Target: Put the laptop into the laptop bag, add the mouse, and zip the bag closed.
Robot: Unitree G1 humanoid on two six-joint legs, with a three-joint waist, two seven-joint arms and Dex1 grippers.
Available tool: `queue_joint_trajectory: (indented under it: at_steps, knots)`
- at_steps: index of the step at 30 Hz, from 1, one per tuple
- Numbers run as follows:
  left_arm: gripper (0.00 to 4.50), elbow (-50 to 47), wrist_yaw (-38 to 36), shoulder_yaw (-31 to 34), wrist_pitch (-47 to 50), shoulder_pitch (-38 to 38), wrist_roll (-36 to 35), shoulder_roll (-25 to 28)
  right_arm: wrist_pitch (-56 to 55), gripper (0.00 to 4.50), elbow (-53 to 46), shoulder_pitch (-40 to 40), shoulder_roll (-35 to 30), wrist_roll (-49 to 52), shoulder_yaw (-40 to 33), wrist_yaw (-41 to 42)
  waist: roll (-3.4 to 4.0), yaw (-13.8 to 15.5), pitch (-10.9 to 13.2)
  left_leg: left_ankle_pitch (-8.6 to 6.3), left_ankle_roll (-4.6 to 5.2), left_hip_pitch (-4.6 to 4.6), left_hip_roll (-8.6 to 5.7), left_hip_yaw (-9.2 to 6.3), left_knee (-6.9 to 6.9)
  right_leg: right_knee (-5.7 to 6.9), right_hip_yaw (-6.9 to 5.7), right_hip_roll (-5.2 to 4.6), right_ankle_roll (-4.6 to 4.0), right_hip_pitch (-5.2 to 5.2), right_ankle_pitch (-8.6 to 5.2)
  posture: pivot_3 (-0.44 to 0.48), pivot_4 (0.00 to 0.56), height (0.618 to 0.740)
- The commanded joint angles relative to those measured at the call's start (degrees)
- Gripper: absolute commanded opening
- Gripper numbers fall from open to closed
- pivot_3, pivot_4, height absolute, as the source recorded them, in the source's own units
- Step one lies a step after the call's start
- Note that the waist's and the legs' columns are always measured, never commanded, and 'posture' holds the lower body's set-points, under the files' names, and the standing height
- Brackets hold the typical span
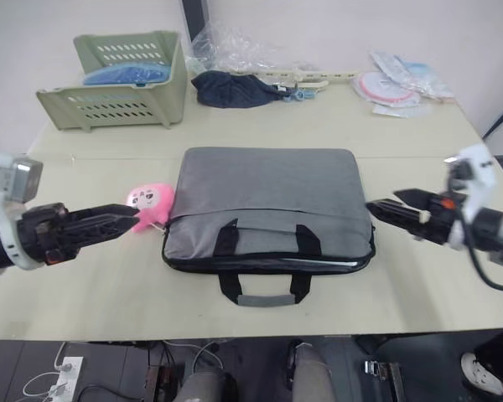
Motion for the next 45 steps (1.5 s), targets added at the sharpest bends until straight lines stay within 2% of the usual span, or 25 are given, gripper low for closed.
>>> queue_joint_trajectory:
  at_steps: [1, 4, 10, 14, 19, 22, 24, 28, 30, 35, 43, 45]
  knots:
    - [2.94, -1.9, -4.92, -0.27, -1.63, -2.72, 0.46, 2.91, -1.65, 4.5, -6.69, -0.4, -1.14, -1.3, 2.83, 0.95, 0.03, 0.33, 0.02, 0.0, 0.0, 0.0, 0.0, 0.0, -0.02, -0.03, -0.01, 0.0, 0.0, -0.01, 0.0, 0.0, 0.15, 0.74]
    - [2.94, -1.58, -7.21, -0.24, -1.67, -3.75, 0.88, 4.86, -1.1, 4.5, -7.69, -1.44, -2.59, -0.72, 2.74, 1.28, 0.03, 0.47, 0.03, 0.0, 0.0, 0.1, 0.0, -0.05, 0.02, -0.08, -0.06, -0.01, 0.0, -0.04, 0.0, 0.0, 0.15, 0.74]
    - [2.94, 1.68, -16.69, 3.77, -2.94, 0.51, 7.8, 10.6, 0.19, 4.5, -8.14, -0.1, -9.79, 0.44, -0.98, 6.49, 0.0, 0.15, 0.09, 0.0, -0.01, -0.01, 0.01, 0.02, -0.12, -0.08, -0.02, 0.02, -0.02, -0.05, -0.01, 0.0, 0.15, 0.74]
    - [2.94, 3.84, -19.58, 3.49, -4.01, 0.01, 10.05, 11.16, -0.2, 4.5, -7.4, -0.99, -10.44, 0.69, -1.17, 6.97, -0.01, 0.08, 0.1, 0.0, -0.02, 0.0, 0.04, 0.06, -0.11, -0.06, 0.03, 0.04, -0.02, -0.05, -0.01, 0.0, 0.15, 0.74]
    - [2.94, 3.04, -19.83, 0.69, -5.12, -0.89, 11.47, 9.68, -1.31, 4.5, -6.97, -4.87, -7.97, 0.18, 2.44, 5.07, 0.0, 0.09, 0.1, 0.0, -0.02, -0.01, 0.03, 0.07, -0.11, -0.06, 0.03, 0.03, -0.02, -0.07, -0.01, 0.0, 0.15, 0.74]
    - [3.11, 4.0, -18.79, -0.11, -5.83, -0.81, 12.5, 8.04, -3.55, 3.68, -4.48, -9.55, -1.99, -3.05, 6.56, 0.43, -0.01, -0.07, 0.1, 0.0, -0.02, 0.0, 0.04, 0.07, -0.08, -0.03, 0.03, 0.03, -0.02, -0.06, -0.01, 0.0, 0.15, 0.74]
    - [3.11, 4.54, -18.64, -0.41, -6.15, -0.82, 13.17, 7.29, -4.71, 2.78, -3.6, -11.09, 1.14, -5.11, 8.96, -0.57, -0.01, -0.27, 0.1, 0.0, -0.02, 0.0, 0.04, 0.1, -0.06, 0.02, 0.06, 0.03, -0.02, -0.07, -0.01, 0.0, 0.15, 0.74]
    - [3.11, 5.2, -18.38, -0.12, -6.15, -0.93, 13.82, 6.14, -7.99, 0.68, -1.21, -13.32, 6.19, -9.75, 12.72, -1.38, -0.01, -0.56, 0.1, 0.01, -0.02, 0.08, 0.04, 0.09, -0.04, 0.03, 0.01, 0.03, -0.02, -0.15, -0.01, 0.0, 0.15, 0.74]
    - [3.11, 5.69, -18.05, -0.09, -6.39, -0.93, 14.31, 5.59, -9.54, 0.03, 0.97, -14.65, 9.11, -11.67, 13.77, -2.17, -0.01, -0.86, 0.1, 0.01, -0.02, 0.16, 0.03, 0.1, -0.04, 0.02, 0.0, 0.03, -0.02, -0.15, -0.01, 0.0, 0.15, 0.74]
    - [3.11, 6.19, -17.04, 0.84, -6.38, -0.41, 14.92, 4.0, -13.56, 0.03, 3.3, -15.75, 14.11, -16.67, 17.27, -1.22, -0.01, -1.41, 0.11, 0.01, -0.03, 0.22, 0.04, 0.09, -0.04, 0.08, 0.0, 0.04, -0.02, -0.14, -0.01, 0.0, 0.15, 0.74]
    - [3.11, 9.98, -8.55, 1.61, -10.32, -2.99, 18.22, -3.3, -25.84, 0.03, 8.34, -16.64, 23.94, -29.08, 28.45, 1.61, -0.01, -2.01, 0.1, 0.02, -0.04, 0.28, 0.05, 0.14, 0.0, 0.17, 0.02, 0.04, -0.02, -0.14, -0.01, 0.0, 0.15, 0.74]
    - [3.11, 9.43, -8.51, 1.8, -10.03, -2.89, 17.8, -3.64, -27.32, 0.03, 9.66, -16.86, 26.31, -30.42, 30.12, 2.48, -0.03, -2.07, 0.09, 0.02, -0.04, 0.27, 0.05, 0.13, 0.04, 0.18, 0.01, 0.03, -0.02, -0.13, -0.01, 0.0, 0.15, 0.74]
